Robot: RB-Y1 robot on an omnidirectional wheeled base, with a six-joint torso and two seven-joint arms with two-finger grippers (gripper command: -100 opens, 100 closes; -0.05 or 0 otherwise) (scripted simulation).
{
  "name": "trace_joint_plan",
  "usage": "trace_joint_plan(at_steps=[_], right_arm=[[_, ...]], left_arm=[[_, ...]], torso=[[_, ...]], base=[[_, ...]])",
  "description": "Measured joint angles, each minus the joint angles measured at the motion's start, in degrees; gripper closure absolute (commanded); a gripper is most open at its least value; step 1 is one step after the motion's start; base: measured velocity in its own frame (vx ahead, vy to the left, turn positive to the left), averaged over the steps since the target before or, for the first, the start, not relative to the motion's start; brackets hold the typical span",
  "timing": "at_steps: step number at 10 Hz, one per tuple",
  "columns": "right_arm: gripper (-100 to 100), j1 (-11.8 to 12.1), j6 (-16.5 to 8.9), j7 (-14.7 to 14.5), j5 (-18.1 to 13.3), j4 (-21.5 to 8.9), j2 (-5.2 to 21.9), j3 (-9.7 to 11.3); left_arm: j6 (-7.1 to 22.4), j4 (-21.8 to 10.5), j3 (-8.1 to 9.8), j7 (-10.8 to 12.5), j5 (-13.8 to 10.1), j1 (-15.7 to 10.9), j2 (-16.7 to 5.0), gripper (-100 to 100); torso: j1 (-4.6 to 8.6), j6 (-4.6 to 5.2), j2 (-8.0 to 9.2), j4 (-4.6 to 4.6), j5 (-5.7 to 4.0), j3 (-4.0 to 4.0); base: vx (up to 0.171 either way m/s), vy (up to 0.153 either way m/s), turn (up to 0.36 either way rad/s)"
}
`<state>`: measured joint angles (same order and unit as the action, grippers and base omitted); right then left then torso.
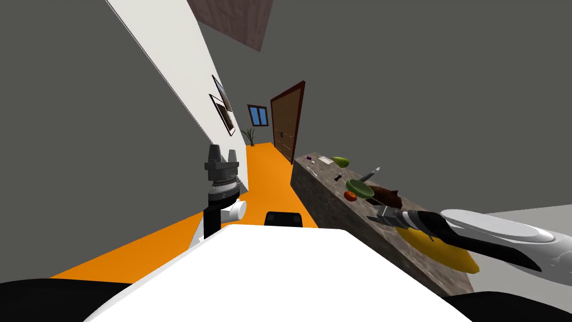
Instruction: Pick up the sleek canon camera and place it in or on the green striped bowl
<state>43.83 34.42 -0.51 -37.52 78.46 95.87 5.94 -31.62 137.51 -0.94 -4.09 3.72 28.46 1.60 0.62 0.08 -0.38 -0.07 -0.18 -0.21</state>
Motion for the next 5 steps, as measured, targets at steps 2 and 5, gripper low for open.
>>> trace_joint_plan(at_steps=[2, 5], right_arm=[[-100, 0.65, 0.89, 0.18, -1.03, -1.36, 2.97, 0.86], [-100, 1.87, 3.08, -0.65, -1.97, -3.86, 5.14, 1.93]], left_arm=[[0.00, 0.00, 0.00, 0.00, 0.00, 0.00, 0.00, 0], [0.00, 0.00, 0.01, 0.00, 0.00, 0.00, 0.00, 0]], torso=[[0.16, -0.03, -0.07, -0.02, -0.02, -0.04], [0.23, 0.00, -0.09, -0.02, -0.08, -0.06]], base=[[0.111, -0.196, 0.131], [0.099, -0.177, 0.082]])
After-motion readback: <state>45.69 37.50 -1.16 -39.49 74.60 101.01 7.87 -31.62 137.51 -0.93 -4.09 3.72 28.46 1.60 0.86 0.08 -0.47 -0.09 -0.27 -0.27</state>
